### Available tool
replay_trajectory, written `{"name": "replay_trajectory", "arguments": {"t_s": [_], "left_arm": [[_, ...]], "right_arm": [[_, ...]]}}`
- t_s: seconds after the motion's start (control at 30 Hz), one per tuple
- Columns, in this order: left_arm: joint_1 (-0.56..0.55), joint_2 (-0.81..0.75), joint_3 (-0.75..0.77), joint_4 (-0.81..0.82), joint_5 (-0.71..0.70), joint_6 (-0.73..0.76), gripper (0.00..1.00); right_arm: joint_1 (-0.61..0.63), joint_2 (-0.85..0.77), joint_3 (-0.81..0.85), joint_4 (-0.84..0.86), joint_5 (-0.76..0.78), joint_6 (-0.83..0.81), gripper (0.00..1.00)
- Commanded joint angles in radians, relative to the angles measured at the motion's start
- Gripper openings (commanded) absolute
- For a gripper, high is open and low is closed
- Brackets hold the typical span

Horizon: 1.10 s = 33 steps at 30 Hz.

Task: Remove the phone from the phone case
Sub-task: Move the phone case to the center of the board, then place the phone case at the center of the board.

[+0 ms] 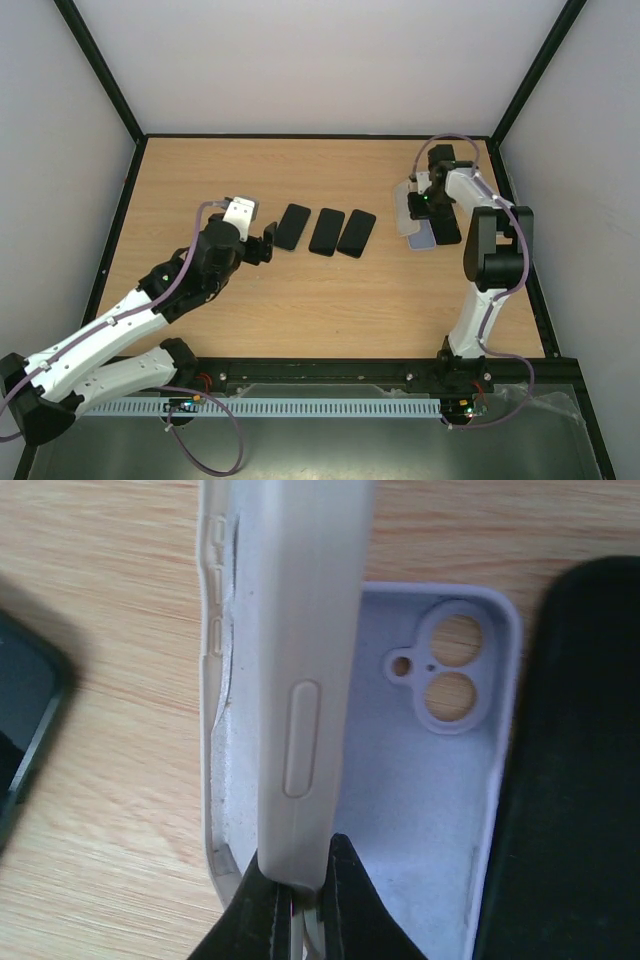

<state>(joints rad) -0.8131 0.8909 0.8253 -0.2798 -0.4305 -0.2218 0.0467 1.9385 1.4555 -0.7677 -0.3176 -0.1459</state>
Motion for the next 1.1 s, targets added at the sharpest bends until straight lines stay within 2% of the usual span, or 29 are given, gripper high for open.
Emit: {"name": "replay_trajectory", "arguments": {"t_s": [0.0,0.17,0.33,0.47,0.57,0.77,1.07], "left_arm": [[0.002,-0.022,-0.015,-0.005,-0.015,-0.004,0.88],[0.002,-0.027,-0.015,-0.006,-0.015,-0.003,0.88],[0.003,-0.03,-0.016,-0.003,-0.025,0.0,0.88],[0.004,-0.031,-0.019,0.001,-0.025,0.001,0.88],[0.006,-0.029,-0.017,0.001,-0.024,0.003,0.88],[0.013,-0.028,-0.02,0.002,-0.017,0.001,0.88],[0.016,-0.021,-0.021,0.001,-0.022,0.008,0.88]], "right_arm": [[-0.057,0.016,0.057,-0.104,0.09,-0.054,0.02],[-0.088,0.002,0.086,-0.126,0.074,-0.072,0.02],[-0.088,-0.032,0.085,-0.236,-0.2,-0.178,0.02],[-0.088,-0.029,0.04,-0.295,-0.345,-0.202,0.02],[-0.088,-0.009,0.019,-0.308,-0.35,-0.214,0.02],[-0.088,0.02,-0.007,-0.238,-0.243,-0.172,0.02],[-0.088,0.105,-0.015,-0.255,-0.231,-0.206,0.07]]}}
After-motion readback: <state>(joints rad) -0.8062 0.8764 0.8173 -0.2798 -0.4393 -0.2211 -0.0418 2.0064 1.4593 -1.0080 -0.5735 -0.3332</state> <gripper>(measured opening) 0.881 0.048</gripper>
